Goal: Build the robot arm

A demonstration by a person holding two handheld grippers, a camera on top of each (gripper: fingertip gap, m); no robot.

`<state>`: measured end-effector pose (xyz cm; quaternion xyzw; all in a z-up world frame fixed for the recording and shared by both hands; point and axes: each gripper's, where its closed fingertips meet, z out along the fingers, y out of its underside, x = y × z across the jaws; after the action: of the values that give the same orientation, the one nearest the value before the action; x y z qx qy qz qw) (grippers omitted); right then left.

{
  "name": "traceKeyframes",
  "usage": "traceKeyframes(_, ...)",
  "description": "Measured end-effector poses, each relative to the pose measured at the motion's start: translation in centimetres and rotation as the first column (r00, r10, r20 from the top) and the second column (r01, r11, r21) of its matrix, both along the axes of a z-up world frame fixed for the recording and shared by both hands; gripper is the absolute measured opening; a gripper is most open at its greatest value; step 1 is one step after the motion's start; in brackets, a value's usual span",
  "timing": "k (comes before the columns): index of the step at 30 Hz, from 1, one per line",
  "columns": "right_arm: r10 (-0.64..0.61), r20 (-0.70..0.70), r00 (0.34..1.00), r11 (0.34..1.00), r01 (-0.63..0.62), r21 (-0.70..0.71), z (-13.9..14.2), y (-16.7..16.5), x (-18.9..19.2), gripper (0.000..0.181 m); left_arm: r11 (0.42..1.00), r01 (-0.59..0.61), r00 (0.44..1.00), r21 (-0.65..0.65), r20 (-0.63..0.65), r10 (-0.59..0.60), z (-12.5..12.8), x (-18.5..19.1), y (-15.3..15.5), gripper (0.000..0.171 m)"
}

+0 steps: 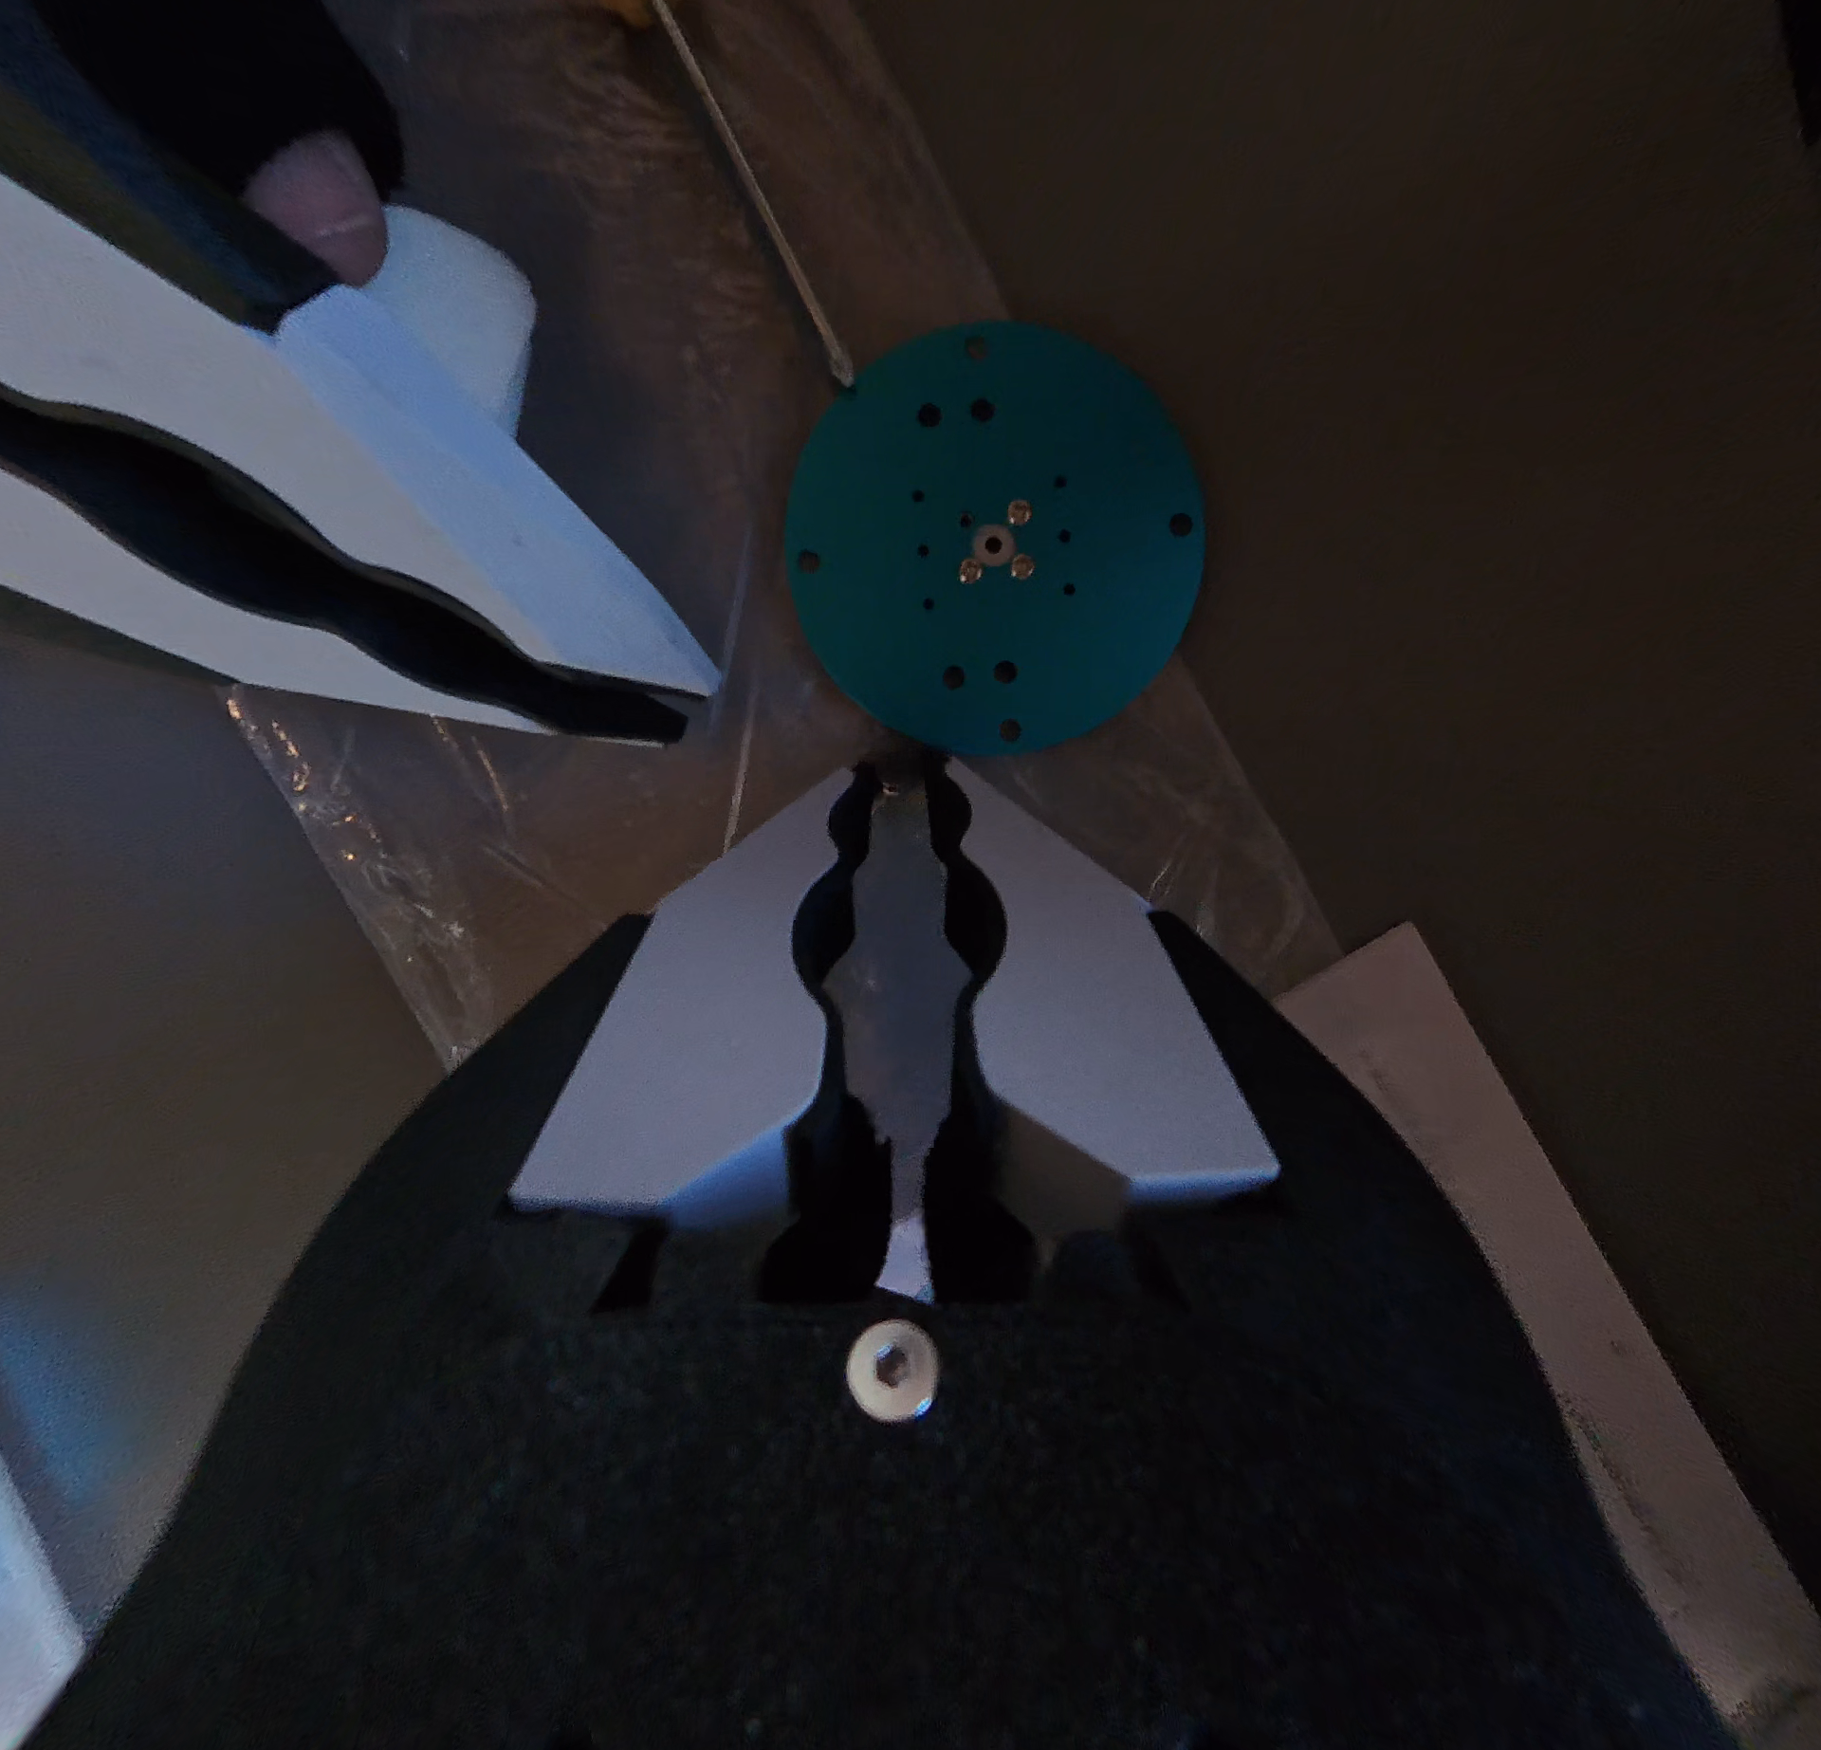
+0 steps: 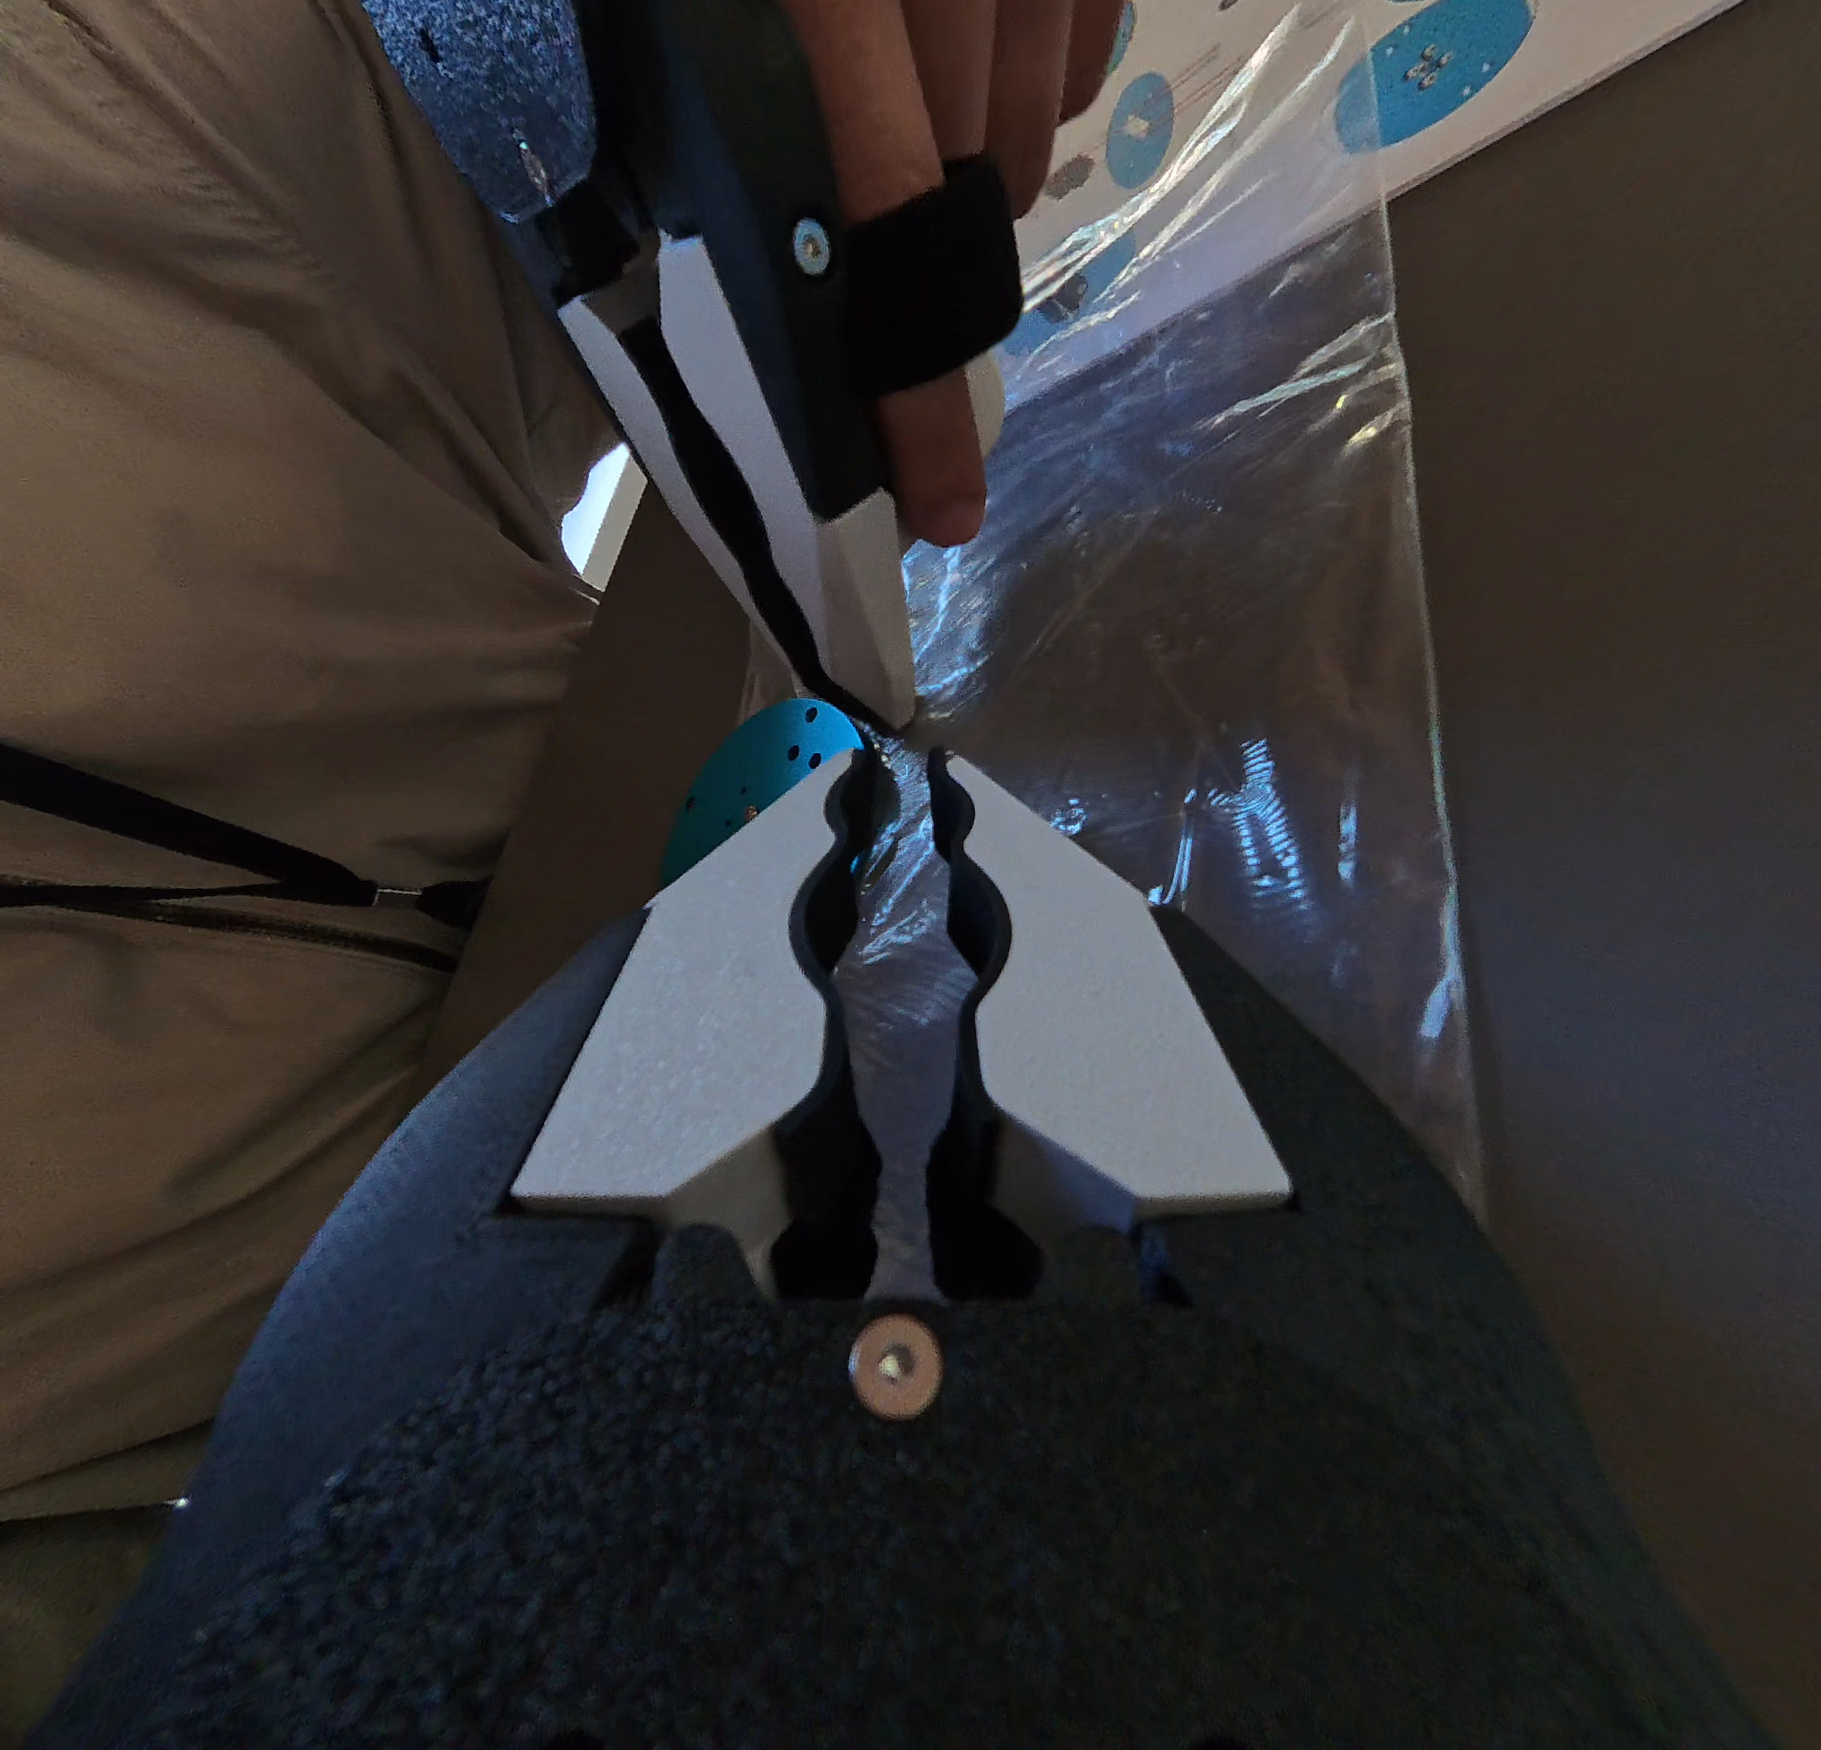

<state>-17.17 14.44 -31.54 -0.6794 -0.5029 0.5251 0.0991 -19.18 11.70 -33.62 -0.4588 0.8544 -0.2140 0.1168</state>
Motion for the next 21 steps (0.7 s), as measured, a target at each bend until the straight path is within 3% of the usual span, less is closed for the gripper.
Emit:
traceKeyframes(7, 0.008, 0.005, 1.000, 1.000, -0.008, -0.011, -0.08, -0.14, 0.00, 0.010, 0.999, -0.034, 0.999, 0.011, 0.015, 0.034, 0.06, -0.84, 0.88, 0.018)
traceKeyframes(21, 0.006, -0.004, 1.000, 1.000, -0.006, -0.014, 0.09, -0.20, 0.02, 0.010, 0.996, -0.086, 0.994, -0.034, 0.066, 0.088, 0.07, -0.01, 0.90, 0.002)
